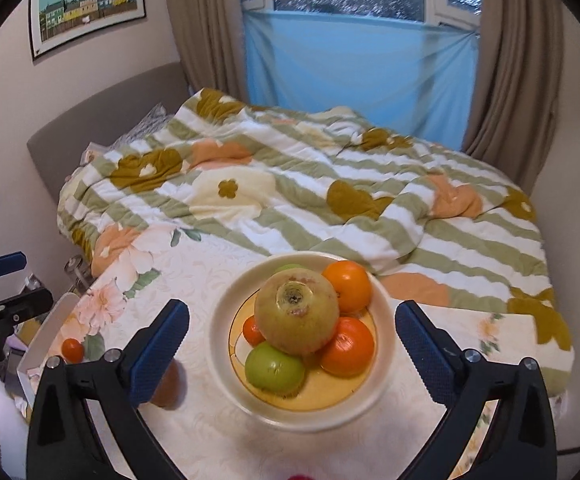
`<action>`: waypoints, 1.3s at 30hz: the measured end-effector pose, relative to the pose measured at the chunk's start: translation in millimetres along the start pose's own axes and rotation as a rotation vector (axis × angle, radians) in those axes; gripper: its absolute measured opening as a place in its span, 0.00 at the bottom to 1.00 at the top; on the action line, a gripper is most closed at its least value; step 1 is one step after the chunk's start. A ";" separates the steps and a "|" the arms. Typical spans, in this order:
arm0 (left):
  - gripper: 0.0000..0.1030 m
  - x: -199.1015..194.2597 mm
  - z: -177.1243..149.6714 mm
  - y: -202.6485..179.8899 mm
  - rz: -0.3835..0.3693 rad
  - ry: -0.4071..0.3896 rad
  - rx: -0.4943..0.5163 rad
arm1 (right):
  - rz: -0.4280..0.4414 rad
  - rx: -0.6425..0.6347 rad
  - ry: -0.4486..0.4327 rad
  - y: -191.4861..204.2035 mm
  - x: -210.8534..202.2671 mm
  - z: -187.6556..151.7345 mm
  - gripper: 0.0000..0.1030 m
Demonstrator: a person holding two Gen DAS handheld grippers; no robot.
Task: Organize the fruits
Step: 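Lower the large yellow apple into the bowl and open the right tool, then close the left tool on the brown kiwi while the right tool grasps a red cherry tomato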
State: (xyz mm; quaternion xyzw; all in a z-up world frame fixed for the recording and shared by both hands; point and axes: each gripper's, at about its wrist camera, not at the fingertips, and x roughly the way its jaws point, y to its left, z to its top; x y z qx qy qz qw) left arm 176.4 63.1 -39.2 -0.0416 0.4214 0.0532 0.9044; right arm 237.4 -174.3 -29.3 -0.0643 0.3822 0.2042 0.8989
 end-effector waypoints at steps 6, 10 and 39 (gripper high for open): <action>1.00 -19.2 -8.2 4.2 -0.018 -0.024 0.021 | -0.057 0.025 -0.012 10.1 -35.7 -15.0 1.00; 1.00 -23.3 -14.6 3.5 -0.048 -0.040 0.036 | -0.110 0.029 0.000 17.0 -47.1 -29.9 1.00; 1.00 105.0 -73.3 -75.8 -0.266 0.157 0.561 | -0.161 0.220 0.219 -0.7 5.4 -141.4 0.97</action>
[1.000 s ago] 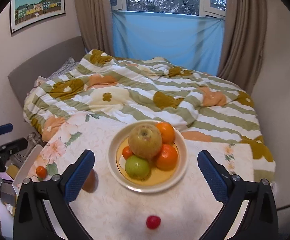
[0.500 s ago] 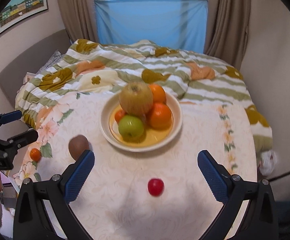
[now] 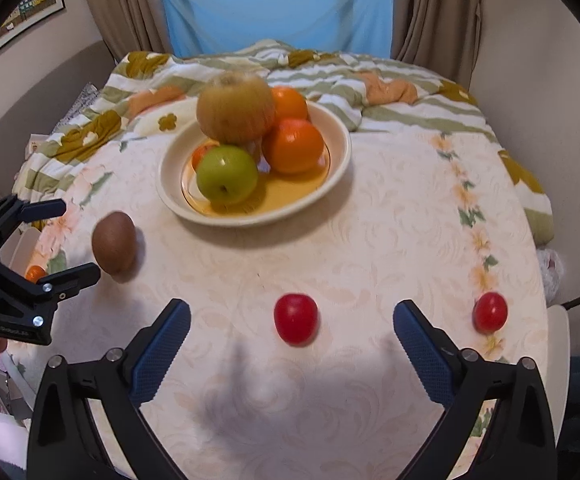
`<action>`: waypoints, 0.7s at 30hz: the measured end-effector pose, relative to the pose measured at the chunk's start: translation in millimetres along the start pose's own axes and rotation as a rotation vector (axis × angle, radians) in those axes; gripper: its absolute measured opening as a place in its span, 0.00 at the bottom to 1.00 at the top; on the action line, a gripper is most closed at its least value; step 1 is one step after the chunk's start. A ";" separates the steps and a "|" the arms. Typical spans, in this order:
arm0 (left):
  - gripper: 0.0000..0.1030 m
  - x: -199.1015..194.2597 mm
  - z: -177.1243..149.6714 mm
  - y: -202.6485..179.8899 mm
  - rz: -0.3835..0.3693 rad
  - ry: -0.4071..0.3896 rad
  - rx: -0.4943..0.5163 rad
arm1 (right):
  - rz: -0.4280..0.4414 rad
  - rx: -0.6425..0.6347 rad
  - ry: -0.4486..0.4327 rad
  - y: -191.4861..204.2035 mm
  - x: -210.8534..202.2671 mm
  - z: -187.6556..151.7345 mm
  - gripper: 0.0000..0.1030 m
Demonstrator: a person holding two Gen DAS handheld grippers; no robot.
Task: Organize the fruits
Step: 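Close the left tool on the brown kiwi while the right tool grasps a red cherry tomato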
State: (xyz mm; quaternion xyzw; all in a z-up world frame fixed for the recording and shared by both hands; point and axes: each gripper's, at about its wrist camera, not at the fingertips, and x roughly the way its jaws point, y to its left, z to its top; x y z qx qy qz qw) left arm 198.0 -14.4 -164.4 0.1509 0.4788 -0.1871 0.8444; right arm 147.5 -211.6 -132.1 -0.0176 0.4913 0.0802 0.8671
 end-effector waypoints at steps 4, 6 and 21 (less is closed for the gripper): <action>1.00 13.1 1.7 0.7 -0.012 0.012 0.001 | -0.016 -0.002 0.025 -1.6 9.3 -3.7 0.96; 1.00 19.3 2.9 -0.1 -0.023 0.019 0.008 | -0.014 0.000 0.030 -2.4 12.2 -4.5 0.96; 0.75 40.2 1.4 3.9 -0.048 0.068 0.003 | 0.018 0.005 0.090 -4.9 32.0 -8.6 0.75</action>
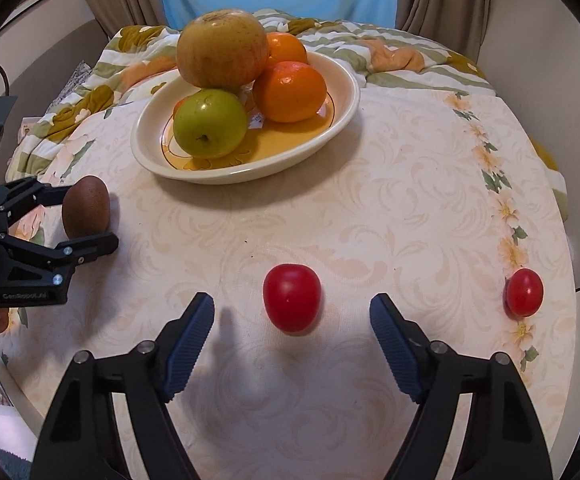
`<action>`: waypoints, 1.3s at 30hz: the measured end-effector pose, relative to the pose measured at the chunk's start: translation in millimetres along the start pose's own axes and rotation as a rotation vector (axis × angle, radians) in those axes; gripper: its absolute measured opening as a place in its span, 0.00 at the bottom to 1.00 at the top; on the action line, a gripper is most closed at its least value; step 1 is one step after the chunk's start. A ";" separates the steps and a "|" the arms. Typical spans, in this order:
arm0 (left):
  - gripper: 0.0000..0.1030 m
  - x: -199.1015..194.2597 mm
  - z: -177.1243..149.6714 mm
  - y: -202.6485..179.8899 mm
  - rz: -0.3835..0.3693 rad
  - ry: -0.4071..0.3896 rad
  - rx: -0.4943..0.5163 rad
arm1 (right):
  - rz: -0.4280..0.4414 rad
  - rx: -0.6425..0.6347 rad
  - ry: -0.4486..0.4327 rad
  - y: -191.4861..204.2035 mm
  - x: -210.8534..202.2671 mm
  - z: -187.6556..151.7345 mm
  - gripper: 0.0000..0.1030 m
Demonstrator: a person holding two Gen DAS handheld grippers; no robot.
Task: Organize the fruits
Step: 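Close the left tool on the brown kiwi while the right tool grasps a red cherry tomato, then carry the kiwi into the bowl and open the left tool while the right tool carries the tomato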
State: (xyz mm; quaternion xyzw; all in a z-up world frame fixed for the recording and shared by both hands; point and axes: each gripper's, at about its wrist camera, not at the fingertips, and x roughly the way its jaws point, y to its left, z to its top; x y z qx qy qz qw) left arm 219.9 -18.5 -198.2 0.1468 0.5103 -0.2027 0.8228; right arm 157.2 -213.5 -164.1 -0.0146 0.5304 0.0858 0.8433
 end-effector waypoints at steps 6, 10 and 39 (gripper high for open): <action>0.71 -0.7 -0.3 -2.7 0.002 -0.002 -0.009 | 0.002 0.006 0.002 -1.9 1.2 -1.7 0.74; 0.71 -1.3 -0.7 -1.2 0.010 -0.002 -0.036 | 0.011 0.013 0.011 -3.6 3.4 -2.6 0.66; 0.70 -58.7 -13.0 0.5 0.017 -0.104 -0.170 | -0.009 -0.016 -0.081 5.9 -28.2 2.7 0.26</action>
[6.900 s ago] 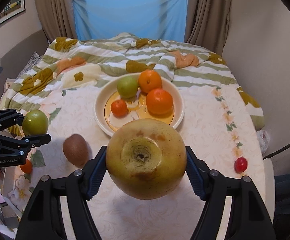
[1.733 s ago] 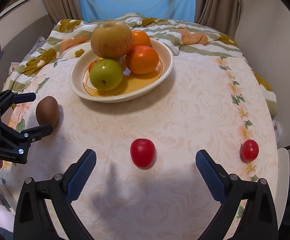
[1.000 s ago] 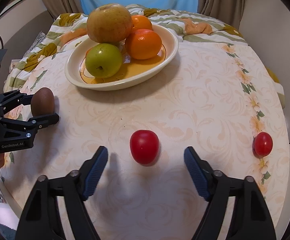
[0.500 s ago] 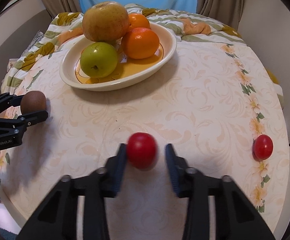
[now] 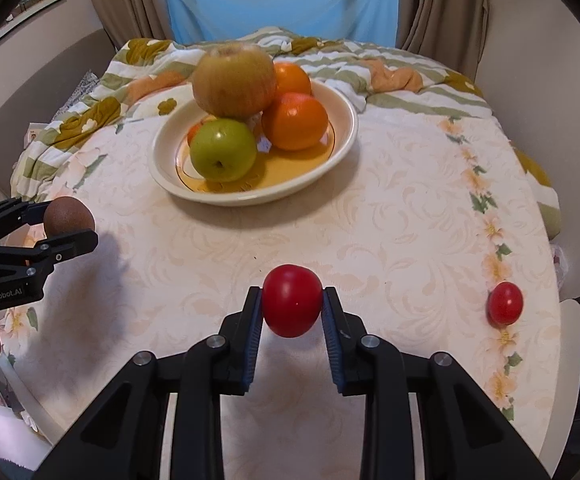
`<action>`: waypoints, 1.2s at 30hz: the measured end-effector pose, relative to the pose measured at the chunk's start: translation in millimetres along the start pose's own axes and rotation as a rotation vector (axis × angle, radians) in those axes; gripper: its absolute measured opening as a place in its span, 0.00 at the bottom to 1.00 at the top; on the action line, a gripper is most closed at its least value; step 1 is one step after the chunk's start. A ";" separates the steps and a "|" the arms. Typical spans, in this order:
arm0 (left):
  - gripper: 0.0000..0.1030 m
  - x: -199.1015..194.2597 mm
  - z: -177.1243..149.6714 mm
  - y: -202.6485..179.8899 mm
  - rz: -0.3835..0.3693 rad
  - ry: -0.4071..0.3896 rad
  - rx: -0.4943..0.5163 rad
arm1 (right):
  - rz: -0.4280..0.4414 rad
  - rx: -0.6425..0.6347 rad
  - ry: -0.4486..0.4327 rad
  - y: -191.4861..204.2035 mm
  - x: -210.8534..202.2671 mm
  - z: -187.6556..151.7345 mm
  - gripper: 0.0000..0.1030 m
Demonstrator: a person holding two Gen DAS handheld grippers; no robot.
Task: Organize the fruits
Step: 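Carry the kiwi into the bowl and open the left tool while the right tool carries the tomato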
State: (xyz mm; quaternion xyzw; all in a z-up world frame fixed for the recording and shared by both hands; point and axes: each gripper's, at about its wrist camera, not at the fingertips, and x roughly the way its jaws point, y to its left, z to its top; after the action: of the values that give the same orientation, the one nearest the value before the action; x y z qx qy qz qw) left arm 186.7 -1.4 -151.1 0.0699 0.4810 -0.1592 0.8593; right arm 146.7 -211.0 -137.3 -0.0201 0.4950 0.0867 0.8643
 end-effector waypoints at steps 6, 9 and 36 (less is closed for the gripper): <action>0.70 -26.3 8.6 -0.2 -0.018 -0.038 -0.037 | 0.005 0.002 -0.036 3.9 -22.8 7.8 0.26; 0.70 -37.0 18.2 -0.7 -0.025 -0.056 -0.049 | 0.015 0.003 -0.050 4.8 -34.1 15.5 0.26; 0.70 65.3 130.3 39.9 -0.120 -0.051 -0.316 | 0.138 -0.093 -0.041 -37.4 21.6 98.6 0.26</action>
State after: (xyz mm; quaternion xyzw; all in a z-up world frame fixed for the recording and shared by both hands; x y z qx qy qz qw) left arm 336.9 -13.0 -139.1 -0.0992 0.4814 -0.1342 0.8605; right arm 247.8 -233.1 -107.6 -0.0243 0.4727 0.1694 0.8645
